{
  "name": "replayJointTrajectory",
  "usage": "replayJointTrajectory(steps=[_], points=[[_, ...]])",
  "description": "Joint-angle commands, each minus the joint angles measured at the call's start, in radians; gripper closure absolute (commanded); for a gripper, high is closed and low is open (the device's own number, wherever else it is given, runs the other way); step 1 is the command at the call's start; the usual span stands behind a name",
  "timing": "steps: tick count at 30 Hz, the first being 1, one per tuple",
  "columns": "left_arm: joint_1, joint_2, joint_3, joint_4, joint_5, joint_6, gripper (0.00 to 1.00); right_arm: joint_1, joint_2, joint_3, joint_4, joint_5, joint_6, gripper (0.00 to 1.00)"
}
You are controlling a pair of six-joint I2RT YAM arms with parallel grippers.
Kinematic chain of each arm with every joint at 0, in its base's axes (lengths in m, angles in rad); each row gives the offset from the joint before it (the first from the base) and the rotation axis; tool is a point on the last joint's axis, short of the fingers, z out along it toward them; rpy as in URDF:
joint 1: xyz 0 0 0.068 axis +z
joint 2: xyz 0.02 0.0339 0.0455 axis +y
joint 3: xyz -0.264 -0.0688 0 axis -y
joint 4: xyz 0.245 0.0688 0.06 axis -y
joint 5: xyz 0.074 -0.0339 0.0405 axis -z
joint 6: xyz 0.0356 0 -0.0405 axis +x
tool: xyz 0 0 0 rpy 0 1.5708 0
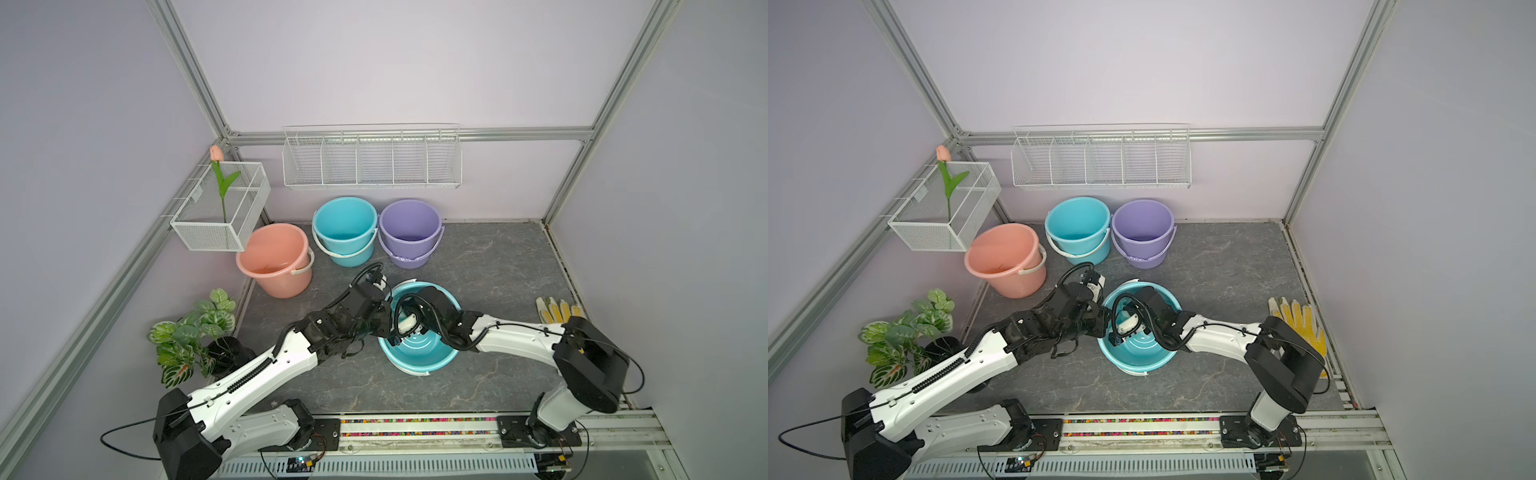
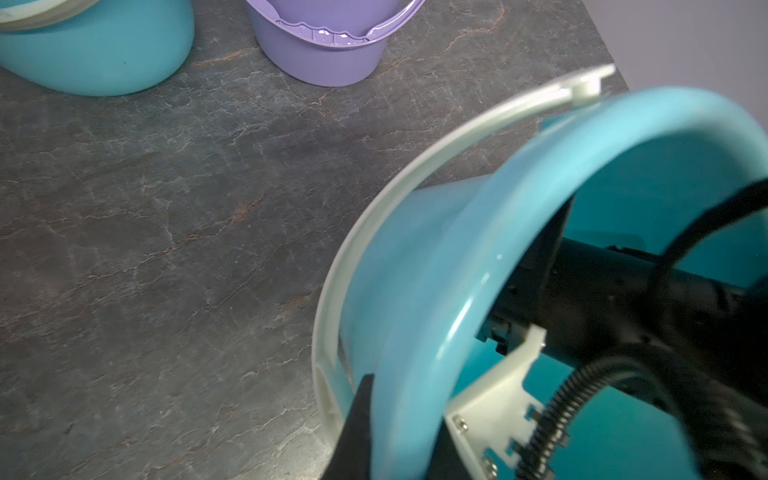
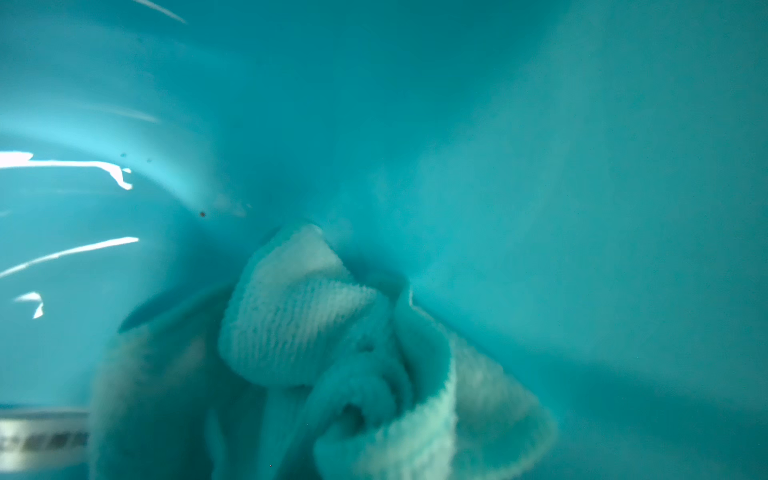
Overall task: Wipe the inside of the bucket with a cloth
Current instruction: Wipe the dirt from the inside of the bucket.
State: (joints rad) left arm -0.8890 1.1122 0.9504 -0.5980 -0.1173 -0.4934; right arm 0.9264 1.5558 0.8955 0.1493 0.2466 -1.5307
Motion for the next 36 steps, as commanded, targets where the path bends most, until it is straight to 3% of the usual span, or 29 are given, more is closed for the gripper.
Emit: replayJointTrajectory(steps=[1, 9, 14, 22, 36], points=[[-0.011, -0.016, 0.024, 0.013, 0.030, -0.014, 1.00, 0.014, -0.139, -0.010, -0.068, 0.017, 0.016, 0.93], [-0.011, -0.011, 0.011, 0.023, 0.026, -0.022, 1.00, 0.072, -0.361, -0.006, -0.273, 0.096, 0.001, 0.93], [-0.011, -0.004, 0.013, 0.024, 0.029, -0.020, 1.00, 0.090, -0.407, 0.034, -0.373, 0.185, -0.020, 0.93], [-0.011, 0.015, 0.029, 0.027, 0.039, -0.015, 1.00, 0.089, -0.313, 0.103, -0.505, 0.248, -0.055, 0.93], [-0.010, 0.011, 0.042, 0.017, 0.038, -0.016, 1.00, 0.049, -0.027, 0.169, -0.460, 0.152, 0.059, 0.93]])
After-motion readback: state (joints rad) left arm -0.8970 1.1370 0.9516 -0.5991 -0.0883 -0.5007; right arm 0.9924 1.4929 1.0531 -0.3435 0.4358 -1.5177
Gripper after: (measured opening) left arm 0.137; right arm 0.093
